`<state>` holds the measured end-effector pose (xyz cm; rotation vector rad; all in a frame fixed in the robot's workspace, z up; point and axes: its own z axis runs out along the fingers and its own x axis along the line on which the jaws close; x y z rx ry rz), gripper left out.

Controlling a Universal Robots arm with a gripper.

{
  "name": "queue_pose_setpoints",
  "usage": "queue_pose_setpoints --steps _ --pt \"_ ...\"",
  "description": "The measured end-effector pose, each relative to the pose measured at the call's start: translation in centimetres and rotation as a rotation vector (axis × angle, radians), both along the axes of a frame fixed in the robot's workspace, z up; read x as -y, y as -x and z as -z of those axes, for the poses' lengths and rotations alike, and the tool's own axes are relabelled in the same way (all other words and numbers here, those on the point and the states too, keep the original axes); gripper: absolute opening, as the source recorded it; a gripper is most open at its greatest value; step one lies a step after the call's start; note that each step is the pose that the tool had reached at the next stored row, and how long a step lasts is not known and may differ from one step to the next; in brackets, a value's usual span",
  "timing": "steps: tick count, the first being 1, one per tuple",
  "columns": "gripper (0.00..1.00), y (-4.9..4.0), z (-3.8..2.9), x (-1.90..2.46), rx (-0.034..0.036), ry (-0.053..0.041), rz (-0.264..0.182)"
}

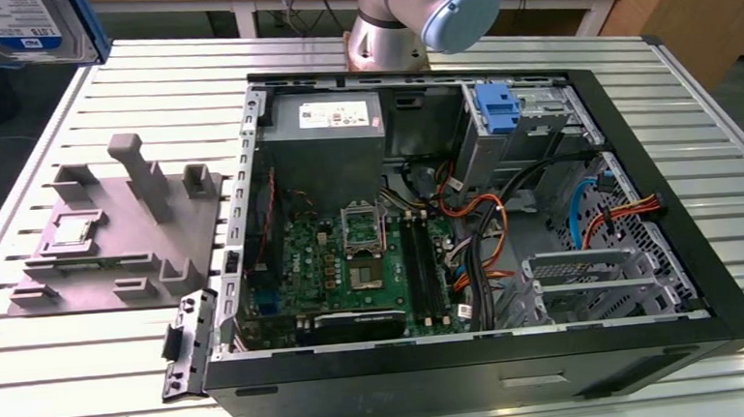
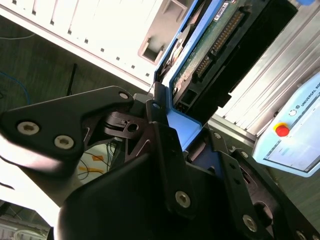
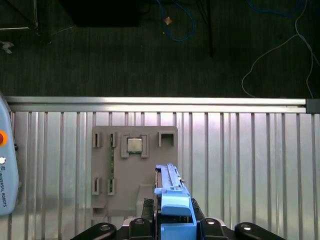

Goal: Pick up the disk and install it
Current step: 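Pick up the disk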

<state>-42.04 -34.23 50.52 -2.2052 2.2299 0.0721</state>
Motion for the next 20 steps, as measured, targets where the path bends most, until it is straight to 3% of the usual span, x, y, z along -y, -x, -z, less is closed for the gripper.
queue_pose_setpoints --steps 20 --pt "0.37 -0.40 0.00 0.00 0.0000 0.0000 0.000"
